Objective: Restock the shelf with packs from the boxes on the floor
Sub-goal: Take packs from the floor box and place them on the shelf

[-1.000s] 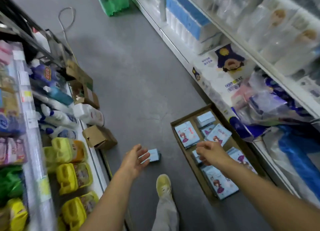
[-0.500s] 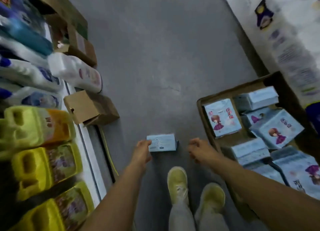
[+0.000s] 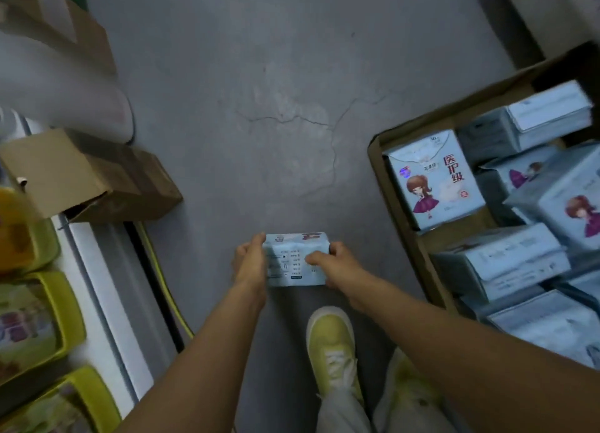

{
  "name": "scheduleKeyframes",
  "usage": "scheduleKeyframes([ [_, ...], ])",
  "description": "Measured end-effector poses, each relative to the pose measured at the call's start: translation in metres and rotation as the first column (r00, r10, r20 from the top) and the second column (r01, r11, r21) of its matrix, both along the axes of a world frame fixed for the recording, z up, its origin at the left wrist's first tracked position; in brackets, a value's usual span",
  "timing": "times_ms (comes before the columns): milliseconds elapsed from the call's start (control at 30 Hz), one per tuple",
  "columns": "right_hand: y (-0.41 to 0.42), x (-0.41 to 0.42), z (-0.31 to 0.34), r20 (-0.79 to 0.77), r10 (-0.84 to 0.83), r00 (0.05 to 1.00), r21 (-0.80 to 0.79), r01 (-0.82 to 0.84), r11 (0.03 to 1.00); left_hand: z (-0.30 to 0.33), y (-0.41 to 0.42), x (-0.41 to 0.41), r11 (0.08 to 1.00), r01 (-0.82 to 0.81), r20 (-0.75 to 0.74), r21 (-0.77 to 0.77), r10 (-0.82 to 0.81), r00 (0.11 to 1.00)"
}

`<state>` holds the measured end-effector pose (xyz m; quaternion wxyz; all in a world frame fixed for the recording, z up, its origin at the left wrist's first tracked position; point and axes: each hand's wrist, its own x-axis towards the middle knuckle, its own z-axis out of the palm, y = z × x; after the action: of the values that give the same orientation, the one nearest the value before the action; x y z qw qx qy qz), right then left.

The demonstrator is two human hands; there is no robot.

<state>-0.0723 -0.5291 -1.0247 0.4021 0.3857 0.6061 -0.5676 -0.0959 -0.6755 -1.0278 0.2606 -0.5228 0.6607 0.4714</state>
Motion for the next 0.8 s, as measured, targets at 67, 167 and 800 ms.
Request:
scheduleKeyframes([
  [67, 0.016, 0.014, 0.018, -0.025, -0.118, 0.993, 0.033, 0.118, 0.992, 0.011, 0.015, 0.006, 1.0, 0.03, -0.013, -0.002, -0.03, 0.999],
  [167, 0.047, 0.023, 0.06, -0.124, -0.238, 0.963, 0.112, 0.252, 0.961, 0.042, 0.05, 0.005, 0.997, 0.07, -0.086, 0.014, -0.068, 0.994],
  [800, 0.212, -0.005, 0.278, -0.215, -0.248, 0.945, 0.319, 0.308, 0.896, 0.296, 0.226, -0.045, 0.874, 0.237, -0.085, 0.425, -0.223, 0.971],
])
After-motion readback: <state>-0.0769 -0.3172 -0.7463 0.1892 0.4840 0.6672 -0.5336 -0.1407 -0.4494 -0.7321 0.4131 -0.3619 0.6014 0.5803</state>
